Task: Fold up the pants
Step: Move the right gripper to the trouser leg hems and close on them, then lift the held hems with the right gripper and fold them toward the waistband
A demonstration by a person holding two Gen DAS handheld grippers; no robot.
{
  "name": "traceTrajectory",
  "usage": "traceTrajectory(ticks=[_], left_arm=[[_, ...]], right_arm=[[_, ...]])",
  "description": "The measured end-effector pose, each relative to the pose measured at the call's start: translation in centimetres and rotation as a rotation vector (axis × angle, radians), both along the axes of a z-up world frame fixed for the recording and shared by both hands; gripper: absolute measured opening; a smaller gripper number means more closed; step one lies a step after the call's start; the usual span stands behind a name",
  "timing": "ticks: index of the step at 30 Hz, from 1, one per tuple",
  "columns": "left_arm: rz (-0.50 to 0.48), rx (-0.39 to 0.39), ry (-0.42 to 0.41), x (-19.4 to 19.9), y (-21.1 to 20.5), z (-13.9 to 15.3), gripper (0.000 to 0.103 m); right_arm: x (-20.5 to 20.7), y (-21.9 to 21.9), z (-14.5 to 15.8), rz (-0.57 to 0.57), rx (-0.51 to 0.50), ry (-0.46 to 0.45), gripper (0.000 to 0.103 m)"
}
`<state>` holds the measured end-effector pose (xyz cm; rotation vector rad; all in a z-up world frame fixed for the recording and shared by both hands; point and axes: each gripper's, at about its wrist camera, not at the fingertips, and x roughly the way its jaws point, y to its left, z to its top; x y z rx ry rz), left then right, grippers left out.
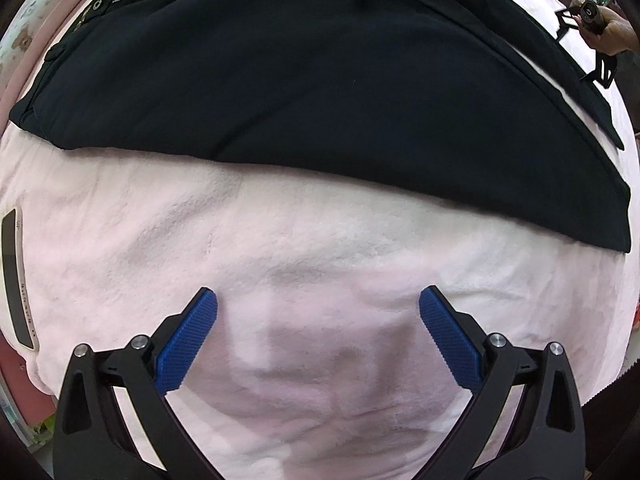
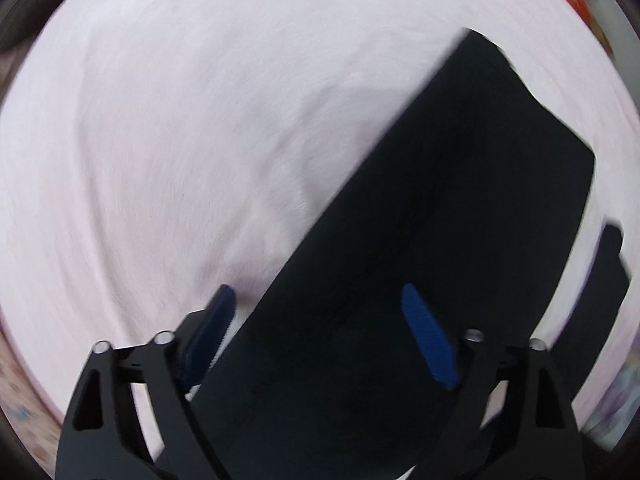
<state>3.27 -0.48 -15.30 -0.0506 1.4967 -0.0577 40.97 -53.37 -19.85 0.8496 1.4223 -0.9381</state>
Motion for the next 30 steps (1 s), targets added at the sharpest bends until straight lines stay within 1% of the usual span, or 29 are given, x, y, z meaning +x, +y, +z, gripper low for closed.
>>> traceTrajectory(ticks=[1, 2, 3, 4, 5, 6, 7, 8, 9, 10, 11, 12, 13, 14, 15, 18, 20, 22, 24, 25, 26, 27, 28, 29, 30], left_arm=[[-0.001, 0.002, -0.001, 0.0, 0.2, 0.0, 0.101], [0.000, 0.001, -0.002, 0.1, 0.2, 0.0, 0.101], [0.001, 0.000, -0.002, 0.1, 0.2, 0.2, 0.101], [0.001, -0.006, 0.000, 0.0, 0.2, 0.1, 0.101], [0.002, -0.015, 0.003, -0.1, 0.2, -0.1, 0.101], [0.005, -0.030, 0.010, 0.1, 0.7, 0.4, 0.101], [0.014, -0.051, 0.018, 0.0, 0.9, 0.3, 0.101], [0.020, -0.060, 0.020, 0.1, 1.1, 0.4, 0.101], [0.028, -0.067, 0.019, 0.2, 1.4, 0.5, 0.101], [0.036, -0.077, 0.015, -0.2, 1.4, 0.1, 0.101], [0.044, -0.087, 0.010, -0.5, 1.5, 0.0, 0.101], [0.048, -0.093, 0.005, -0.6, 1.6, 0.0, 0.101], [0.052, -0.097, -0.005, -0.7, 1.8, 0.2, 0.101], [0.058, -0.087, -0.019, -0.8, 2.1, 0.5, 0.101], [0.066, -0.078, -0.031, 0.0, 1.9, 1.1, 0.101], [0.102, -0.070, -0.082, 0.1, 2.8, 2.1, 0.101], [0.103, -0.056, -0.069, 0.2, 3.1, 2.2, 0.101], [0.080, -0.039, -0.055, 0.1, 3.0, 1.9, 0.101], [0.071, -0.037, -0.063, -0.1, 2.9, 1.8, 0.101], [0.070, -0.047, -0.073, -0.1, 2.9, 2.2, 0.101], [0.074, -0.061, -0.081, -0.1, 2.9, 2.5, 0.101], [0.079, -0.080, -0.085, 0.1, 3.0, 2.8, 0.101], [0.084, -0.102, -0.085, 0.2, 3.3, 3.3, 0.101], [0.090, -0.122, -0.085, 0.2, 3.4, 3.3, 0.101], [0.096, -0.139, -0.085, 0.3, 3.6, 3.4, 0.101]], right_arm=[[0.3, 0.4, -0.1, 0.038, -0.027, 0.013, 0.090], [0.4, 0.7, 0.1, 0.067, -0.062, 0.000, 0.089], [0.3, 0.8, 0.1, 0.071, -0.071, -0.012, 0.088], [0.1, 1.0, 0.2, 0.066, -0.074, -0.020, 0.084], [-0.2, 0.9, 0.3, 0.053, -0.076, -0.027, 0.077], [-0.6, 0.6, 0.6, 0.034, -0.074, -0.036, 0.072], [-2.2, 0.6, 0.1, 0.018, -0.071, -0.043, 0.062], [-2.8, 0.2, 0.2, 0.000, -0.060, -0.056, 0.051], [-3.4, -0.3, 0.3, -0.017, -0.044, -0.079, 0.045], [-4.1, -0.8, 0.4, -0.031, -0.014, -0.117, 0.035], [-4.7, -1.0, 0.5, -0.027, 0.003, -0.137, 0.025], [-5.5, -1.4, 0.6, -0.028, 0.027, -0.171, 0.021], [-6.0, -2.0, 0.6, -0.036, 0.042, -0.193, 0.014], [-7.0, -2.6, 0.8, -0.051, 0.068, -0.230, 0.010], [-7.5, -2.7, 0.9, -0.056, 0.081, -0.256, 0.009], [-9.9, -3.9, 1.2, -0.066, 0.120, -0.338, 0.007], [-11.5, -4.4, 1.7, -0.086, 0.147, -0.397, 0.007], [-12.7, -4.5, 2.2, -0.094, 0.163, -0.440, 0.007], [-14.4, -4.0, 2.6, -0.095, 0.171, -0.515, 0.007], [-15.3, -4.0, 3.3, -0.078, 0.167, -0.556, 0.007], [-15.2, -4.3, 2.2, -0.067, 0.165, -0.582, 0.007], [-16.1, -3.6, 2.4, -0.051, 0.163, -0.623, 0.007], [-16.4, -1.5, 1.7, -0.048, 0.162, -0.642, 0.007], [-17.6, -1.7, 2.7, -0.045, 0.171, -0.677, 0.007], [-18.6, -1.8, 3.0, -0.040, 0.178, -0.706, 0.007]])
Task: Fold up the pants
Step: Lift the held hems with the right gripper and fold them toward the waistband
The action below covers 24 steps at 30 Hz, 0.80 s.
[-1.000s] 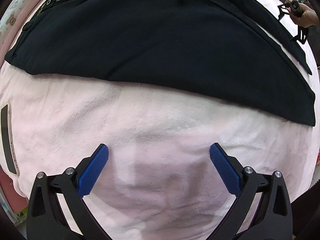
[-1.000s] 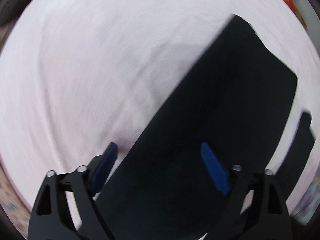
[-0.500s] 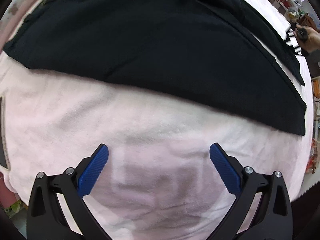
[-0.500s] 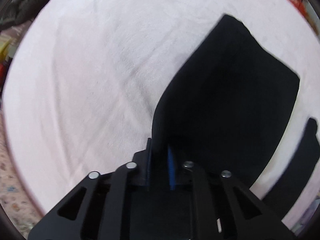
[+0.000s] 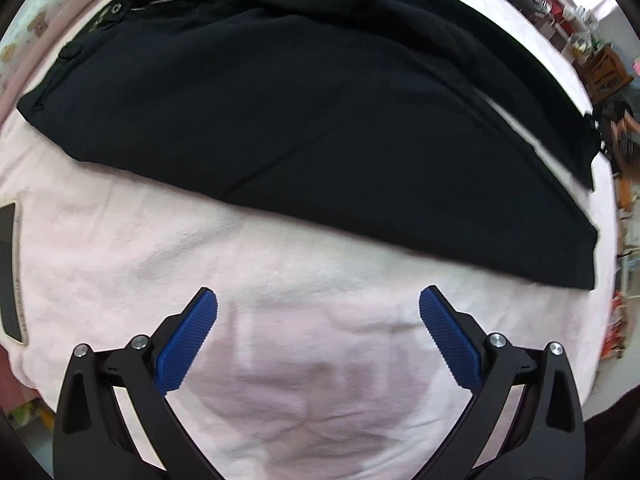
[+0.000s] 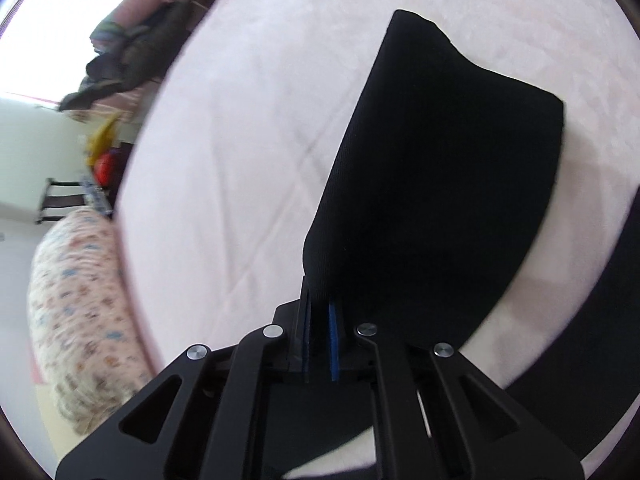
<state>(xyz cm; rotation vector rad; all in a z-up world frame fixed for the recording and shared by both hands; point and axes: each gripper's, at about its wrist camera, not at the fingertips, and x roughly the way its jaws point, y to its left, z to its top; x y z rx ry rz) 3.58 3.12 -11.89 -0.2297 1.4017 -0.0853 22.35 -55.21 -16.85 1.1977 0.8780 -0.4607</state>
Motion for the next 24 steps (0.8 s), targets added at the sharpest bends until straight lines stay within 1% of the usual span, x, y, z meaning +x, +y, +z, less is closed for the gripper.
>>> traceTrajectory(ticks=[1, 3, 5, 6, 7, 8, 9, 10, 11, 12, 13, 15, 17, 21, 23, 24], left_arm=[[0.005, -0.025, -0.007, -0.4, 1.1, 0.2, 0.101], [0.008, -0.054, -0.031, -0.4, 1.5, 0.7, 0.101], [0.005, -0.046, -0.065, -0.2, 1.8, 1.4, 0.101], [0.006, -0.042, -0.078, -0.3, 2.0, 1.7, 0.101], [0.008, -0.041, -0.096, 0.2, 2.3, 2.2, 0.101], [0.011, -0.036, -0.107, 0.1, 1.6, 2.3, 0.101], [0.014, -0.029, -0.116, 0.1, 1.8, 2.9, 0.101], [0.015, -0.028, -0.121, -0.1, 1.6, 3.0, 0.101], [0.015, -0.030, -0.120, -0.1, 1.4, 3.0, 0.101], [0.014, -0.033, -0.119, -0.1, 1.5, 3.2, 0.101], [0.013, -0.037, -0.122, -0.4, 0.6, 3.5, 0.101], [0.008, -0.040, -0.128, -0.5, -0.7, 3.5, 0.101], [0.003, -0.034, -0.134, -1.0, -1.4, 3.2, 0.101], [-0.003, -0.056, -0.126, -1.5, -1.8, 3.0, 0.101], [-0.003, -0.059, -0.127, -1.7, -1.5, 3.1, 0.101], [-0.002, -0.059, -0.125, -1.9, -1.4, 3.0, 0.101]], right_arm=[[-1.1, -0.6, 0.2, 0.009, 0.001, -0.026, 0.007], [-3.2, 0.3, 0.9, 0.030, -0.008, -0.058, 0.007], [-6.1, 1.1, 2.2, 0.071, -0.030, -0.077, 0.006], [-7.0, 1.4, 2.2, 0.082, -0.032, -0.083, 0.006], [-9.3, 2.0, 3.5, 0.088, -0.030, -0.092, 0.006], [-10.7, 2.9, 3.6, 0.088, -0.022, -0.094, 0.006], [-11.6, 3.9, 3.7, 0.085, -0.014, -0.097, 0.006], [-13.4, 4.1, 3.8, 0.077, -0.005, -0.101, 0.006], [-14.6, 5.3, 3.5, 0.076, 0.003, -0.092, 0.006], [-13.7, 6.9, 3.4, 0.072, 0.009, -0.088, 0.006], [-15.5, 7.7, 3.0, 0.060, 0.021, -0.079, 0.006], [-16.2, 8.9, 2.3, 0.035, 0.046, -0.067, 0.006], [-17.9, 10.1, 1.5, 0.005, 0.078, -0.054, 0.006], [-19.6, 11.4, -0.2, -0.015, 0.102, -0.025, 0.006], [-20.1, 11.3, -2.0, -0.034, 0.132, -0.003, 0.006], [-20.2, 11.3, -3.2, -0.037, 0.151, 0.024, 0.006]])
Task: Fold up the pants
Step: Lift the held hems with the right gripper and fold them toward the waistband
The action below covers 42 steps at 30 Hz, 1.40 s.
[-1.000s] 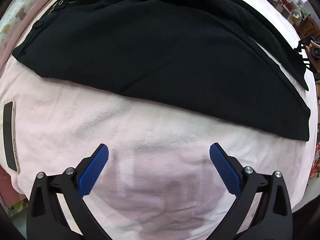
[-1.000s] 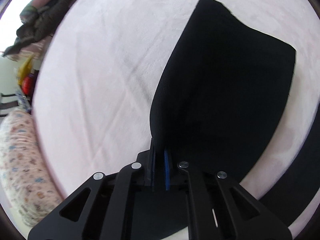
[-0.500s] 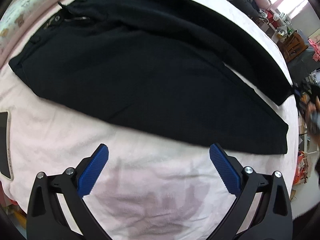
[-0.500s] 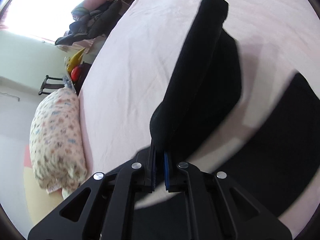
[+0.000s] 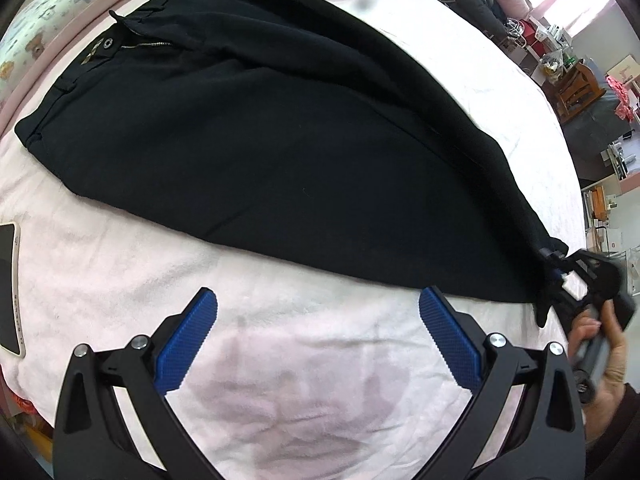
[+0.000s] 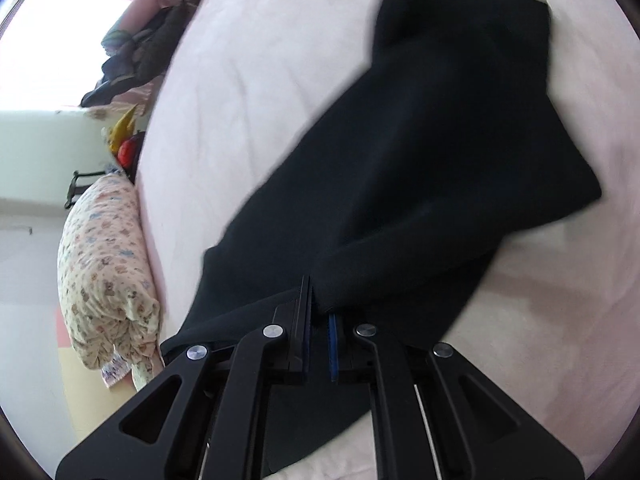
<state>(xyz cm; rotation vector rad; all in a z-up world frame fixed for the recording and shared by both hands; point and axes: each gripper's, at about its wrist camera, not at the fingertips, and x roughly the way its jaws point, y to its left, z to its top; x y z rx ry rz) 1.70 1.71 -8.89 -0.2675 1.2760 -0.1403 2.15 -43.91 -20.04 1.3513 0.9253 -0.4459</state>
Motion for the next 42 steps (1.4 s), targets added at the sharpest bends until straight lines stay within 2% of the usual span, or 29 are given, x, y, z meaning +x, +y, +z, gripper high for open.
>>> traceTrajectory(ticks=[3, 5, 6, 7, 8, 11, 13, 16, 19, 22, 23, 24, 26, 30, 33, 37, 39, 40, 41, 42], left_arm=[[-0.001, -0.006, 0.011, -0.1, 0.3, -0.1, 0.101], [-0.001, -0.008, 0.013, -0.2, 0.8, -0.1, 0.101], [-0.002, -0.010, 0.010, -0.3, 1.0, -0.1, 0.101], [0.000, -0.011, 0.006, -0.4, 1.4, -0.1, 0.101], [0.003, -0.008, 0.003, -0.4, 1.7, -0.2, 0.101], [0.022, -0.014, 0.009, -0.1, 2.9, -0.4, 0.101], [0.040, -0.021, 0.028, 0.2, 3.8, -0.7, 0.101], [0.054, -0.040, 0.051, 0.8, 5.4, -1.0, 0.101], [0.068, -0.022, -0.005, 0.8, 7.2, -0.5, 0.101], [0.078, -0.003, -0.057, 0.6, 9.5, 0.1, 0.101], [0.077, 0.000, -0.058, 0.6, 10.2, 0.2, 0.101], [0.077, 0.003, -0.053, 0.6, 10.9, 0.2, 0.101], [0.089, 0.008, -0.053, 0.5, 12.7, 0.2, 0.101], [0.126, 0.013, -0.077, 0.4, 15.6, 0.3, 0.101], [0.150, 0.009, -0.070, 0.3, 17.7, 0.1, 0.101], [0.148, 0.013, -0.061, 0.8, 19.2, -0.1, 0.101], [0.158, 0.004, -0.083, 0.9, 19.7, 0.2, 0.101], [0.169, 0.000, -0.095, 1.0, 20.0, 0.4, 0.101], [0.179, -0.007, -0.100, 1.1, 20.3, 0.5, 0.101], [0.189, -0.017, -0.100, 1.3, 20.6, 0.5, 0.101]], right_arm=[[0.0, -0.2, -1.8, 0.015, 0.044, 0.044, 0.007], [-0.2, -0.6, -1.3, 0.011, 0.063, 0.046, 0.011], [-0.5, -0.8, -0.9, 0.013, 0.063, 0.045, 0.017], [-0.8, -0.8, -0.3, 0.019, 0.054, 0.053, 0.031], [-1.4, -0.7, 0.6, 0.021, 0.035, 0.064, 0.040], [-3.3, 0.2, 3.0, -0.001, 0.029, 0.061, 0.042], [-3.2, 1.7, 4.0, 0.021, 0.034, 0.037, 0.042], [1.3, 6.0, 4.5, 0.106, 0.151, -0.051, 0.042], [9.0, 11.8, 3.8, 0.133, 0.372, -0.164, 0.042], [15.1, 16.3, 2.7, 0.129, 0.545, -0.204, 0.043], [17.9, 18.5, 2.2, 0.122, 0.609, -0.205, 0.049], [19.5, 19.8, 1.9, 0.116, 0.628, -0.199, 0.050], [22.7, 22.0, 1.2, 0.119, 0.620, -0.182, 0.050], [26.5, 24.6, -0.6, 0.084, 0.593, -0.097, 0.050], [27.5, 25.3, -1.6, 0.075, 0.534, -0.031, 0.050], [28.6, 25.2, -2.2, 0.056, 0.434, 0.013, 0.049], [28.8, 24.9, -2.5, 0.051, 0.418, 0.018, 0.049], [29.1, 25.0, -2.5, 0.058, 0.409, 0.019, 0.047], [29.3, 24.9, -2.3, 0.068, 0.384, 0.012, 0.032], [29.3, 24.8, -2.1, 0.075, 0.358, 0.007, 0.023]])
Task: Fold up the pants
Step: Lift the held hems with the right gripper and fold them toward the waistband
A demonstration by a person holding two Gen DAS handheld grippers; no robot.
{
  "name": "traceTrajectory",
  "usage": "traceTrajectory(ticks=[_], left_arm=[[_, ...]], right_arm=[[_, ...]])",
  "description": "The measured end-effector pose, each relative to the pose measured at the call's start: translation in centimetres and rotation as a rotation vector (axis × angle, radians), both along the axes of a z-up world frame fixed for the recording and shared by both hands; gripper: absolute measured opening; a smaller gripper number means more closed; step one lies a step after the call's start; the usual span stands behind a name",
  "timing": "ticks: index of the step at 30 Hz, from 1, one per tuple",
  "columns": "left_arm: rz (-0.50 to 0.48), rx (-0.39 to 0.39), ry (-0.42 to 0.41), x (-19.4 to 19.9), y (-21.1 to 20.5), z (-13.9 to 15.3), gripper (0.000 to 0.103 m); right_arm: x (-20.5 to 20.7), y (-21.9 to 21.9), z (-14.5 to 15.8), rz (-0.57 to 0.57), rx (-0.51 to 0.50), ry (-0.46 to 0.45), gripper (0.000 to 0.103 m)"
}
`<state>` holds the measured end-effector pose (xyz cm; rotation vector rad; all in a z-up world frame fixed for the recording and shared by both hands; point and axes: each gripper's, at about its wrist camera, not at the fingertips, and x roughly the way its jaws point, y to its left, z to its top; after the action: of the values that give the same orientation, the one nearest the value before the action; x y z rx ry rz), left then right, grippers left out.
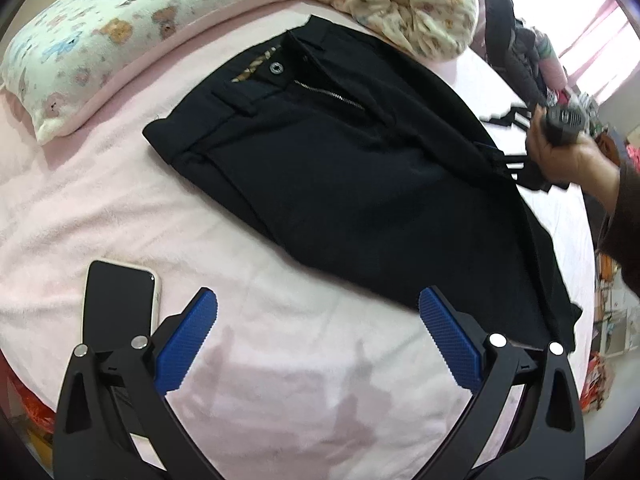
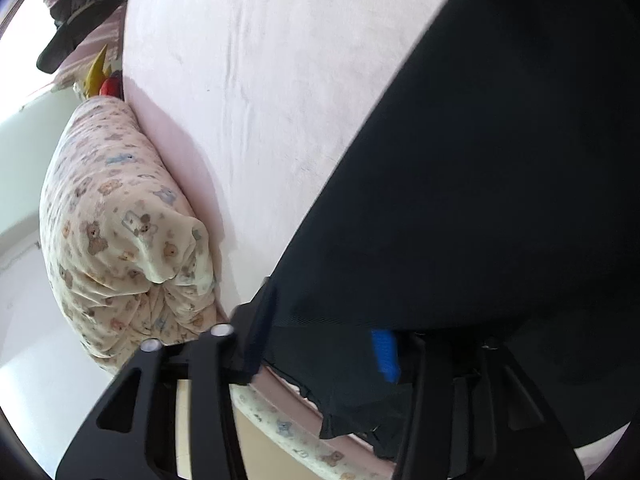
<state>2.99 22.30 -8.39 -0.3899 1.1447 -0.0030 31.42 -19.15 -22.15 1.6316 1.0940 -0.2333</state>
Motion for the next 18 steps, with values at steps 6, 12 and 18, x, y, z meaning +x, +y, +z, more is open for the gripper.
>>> traceTrajectory(ticks=[6, 12, 18], left_arm=[[0.010, -0.131, 0.031, 1.9, 1.0, -0.1, 0.101], [0.036, -0.211, -0.029, 3.6, 1.8, 1.1, 0.101], [0.110, -0.288, -0.124, 6.9, 3.8, 3.0, 0.101]], right_arm=[[-0.5, -0.3, 1.7, 0.019, -0.032, -0.113, 0.005], [-3.3, 0.5, 5.9, 0.220, -0.071, -0.309, 0.004], [-10.8, 1.2, 6.9, 0.385, -0.098, -0.369, 0.004]])
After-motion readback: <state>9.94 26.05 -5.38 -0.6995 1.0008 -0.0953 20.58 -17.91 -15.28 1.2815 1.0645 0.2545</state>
